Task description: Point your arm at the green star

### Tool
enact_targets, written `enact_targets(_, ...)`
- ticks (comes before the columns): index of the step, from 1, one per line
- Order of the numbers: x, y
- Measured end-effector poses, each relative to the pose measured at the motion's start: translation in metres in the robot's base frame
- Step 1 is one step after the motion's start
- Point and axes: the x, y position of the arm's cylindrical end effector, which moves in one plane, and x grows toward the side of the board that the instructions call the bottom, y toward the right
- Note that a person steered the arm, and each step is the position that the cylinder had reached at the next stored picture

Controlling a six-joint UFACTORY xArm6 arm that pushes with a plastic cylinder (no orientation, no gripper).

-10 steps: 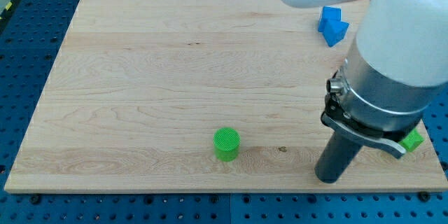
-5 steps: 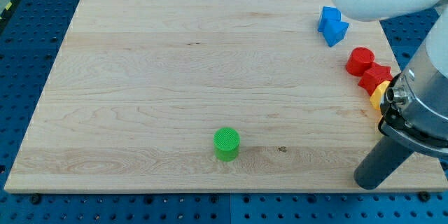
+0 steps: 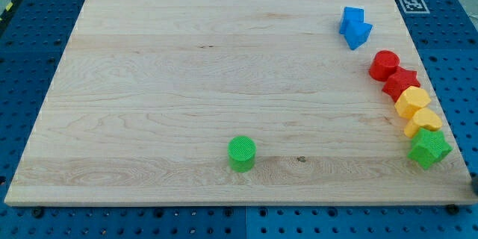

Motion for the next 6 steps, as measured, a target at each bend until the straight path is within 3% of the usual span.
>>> enact_targets(1,-0.011,0.025)
enact_targets(3,-0.059,0.001)
enact_targets(6,-0.059,-0.018)
